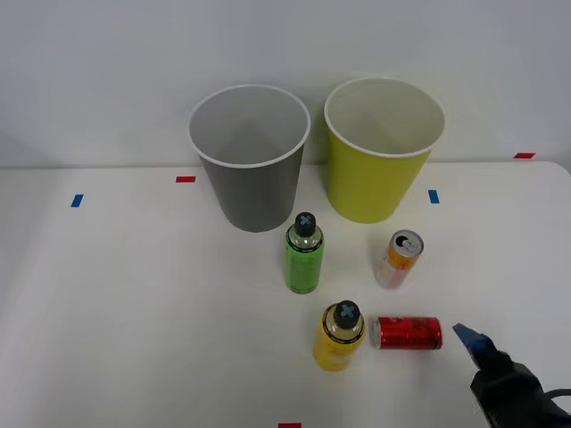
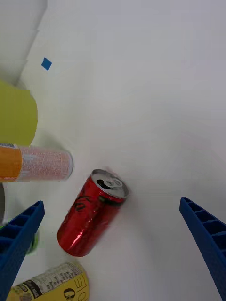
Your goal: Put cans in the gray bin, plastic bottles in the light green bin
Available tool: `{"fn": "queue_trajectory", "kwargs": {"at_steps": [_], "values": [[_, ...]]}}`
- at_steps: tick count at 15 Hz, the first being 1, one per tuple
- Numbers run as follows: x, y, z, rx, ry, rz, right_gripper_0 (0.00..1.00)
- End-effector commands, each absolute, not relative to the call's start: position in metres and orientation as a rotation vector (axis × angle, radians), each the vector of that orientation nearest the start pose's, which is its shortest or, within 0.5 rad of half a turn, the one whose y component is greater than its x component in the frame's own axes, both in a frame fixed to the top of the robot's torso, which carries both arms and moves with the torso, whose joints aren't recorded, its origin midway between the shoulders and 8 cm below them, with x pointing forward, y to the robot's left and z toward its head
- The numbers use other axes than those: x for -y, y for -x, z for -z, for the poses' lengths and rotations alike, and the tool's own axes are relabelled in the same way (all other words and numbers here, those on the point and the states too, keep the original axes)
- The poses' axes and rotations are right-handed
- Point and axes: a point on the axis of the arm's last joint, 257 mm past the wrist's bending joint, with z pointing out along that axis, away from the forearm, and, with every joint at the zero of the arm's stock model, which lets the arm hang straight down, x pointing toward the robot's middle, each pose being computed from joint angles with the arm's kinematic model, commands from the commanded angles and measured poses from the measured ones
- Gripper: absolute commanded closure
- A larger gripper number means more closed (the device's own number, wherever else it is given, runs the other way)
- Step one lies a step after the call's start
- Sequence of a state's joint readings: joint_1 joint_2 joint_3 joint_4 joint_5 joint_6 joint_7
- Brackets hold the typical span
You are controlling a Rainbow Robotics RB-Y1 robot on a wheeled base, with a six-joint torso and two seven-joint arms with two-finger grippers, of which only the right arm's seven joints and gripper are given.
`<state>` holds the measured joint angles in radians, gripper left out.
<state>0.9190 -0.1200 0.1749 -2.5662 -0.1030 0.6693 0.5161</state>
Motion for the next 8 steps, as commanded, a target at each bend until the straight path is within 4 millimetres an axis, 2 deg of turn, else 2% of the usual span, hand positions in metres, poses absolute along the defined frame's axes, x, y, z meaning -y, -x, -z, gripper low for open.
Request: {"fn": "queue_trajectory", "kwargs": {"at_steps": [1, 2, 3, 5, 8], "values": [[0.233, -0.286, 0.257, -1.82, -1.347, -0.664, 0.0], [0.233, -0.287, 0.254, -1.816, -1.391, -0.658, 0.0], [0.234, -0.283, 0.263, -1.839, -1.44, -0.611, 0.0], [0.226, -0.289, 0.264, -1.843, -1.505, -0.605, 0.0], [0.216, -0.299, 0.26, -1.884, -1.508, -0.603, 0.0]]}}
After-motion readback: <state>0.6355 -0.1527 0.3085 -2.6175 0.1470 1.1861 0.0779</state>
